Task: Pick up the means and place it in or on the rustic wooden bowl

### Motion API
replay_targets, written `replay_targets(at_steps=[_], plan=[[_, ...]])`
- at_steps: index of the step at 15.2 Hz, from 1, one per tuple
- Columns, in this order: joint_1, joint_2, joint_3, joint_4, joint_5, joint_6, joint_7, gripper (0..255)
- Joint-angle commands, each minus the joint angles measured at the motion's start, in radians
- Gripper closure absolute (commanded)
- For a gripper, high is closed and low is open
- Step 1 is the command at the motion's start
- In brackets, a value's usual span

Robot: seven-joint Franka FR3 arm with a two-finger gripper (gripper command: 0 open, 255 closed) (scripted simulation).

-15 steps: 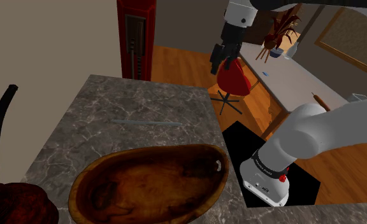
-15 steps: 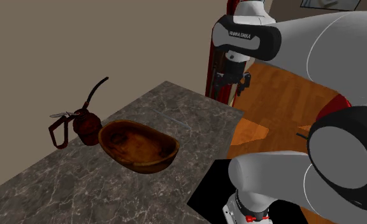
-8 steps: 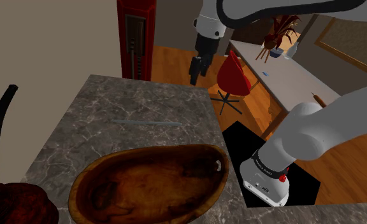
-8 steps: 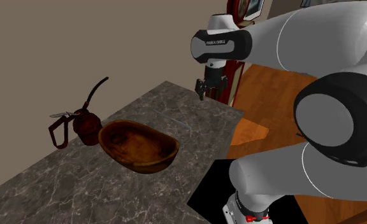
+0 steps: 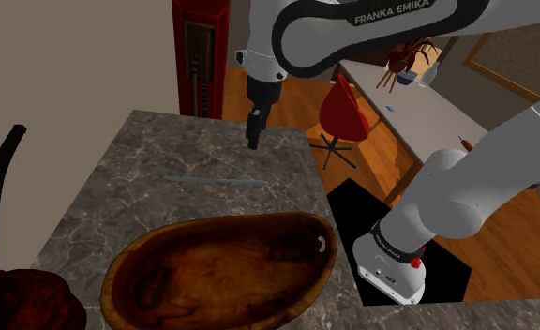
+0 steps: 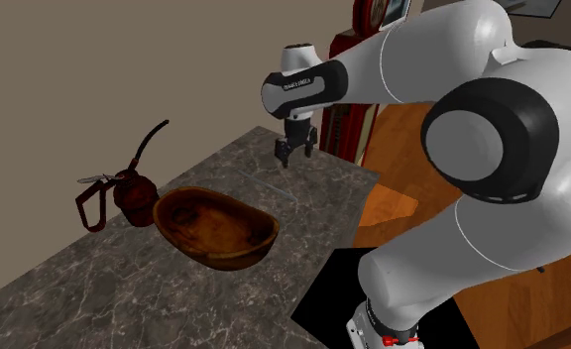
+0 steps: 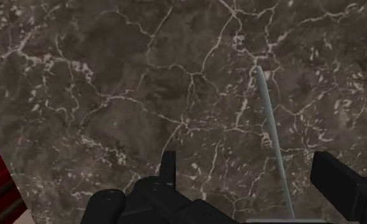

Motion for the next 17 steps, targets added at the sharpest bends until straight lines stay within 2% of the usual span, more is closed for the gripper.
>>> replay_targets(at_steps=[1, 7, 14, 17], plan=[[0.023, 0.053, 0.025, 0.013, -0.011, 0.04, -0.028, 0], [0.083, 0.187, 0.093, 0.056, -0.056, 0.128, -0.09, 0], [0.082, 0.235, 0.095, 0.006, -0.074, 0.224, -0.076, 0], [0.083, 0.24, 0.095, 0.002, -0.075, 0.232, -0.075, 0]])
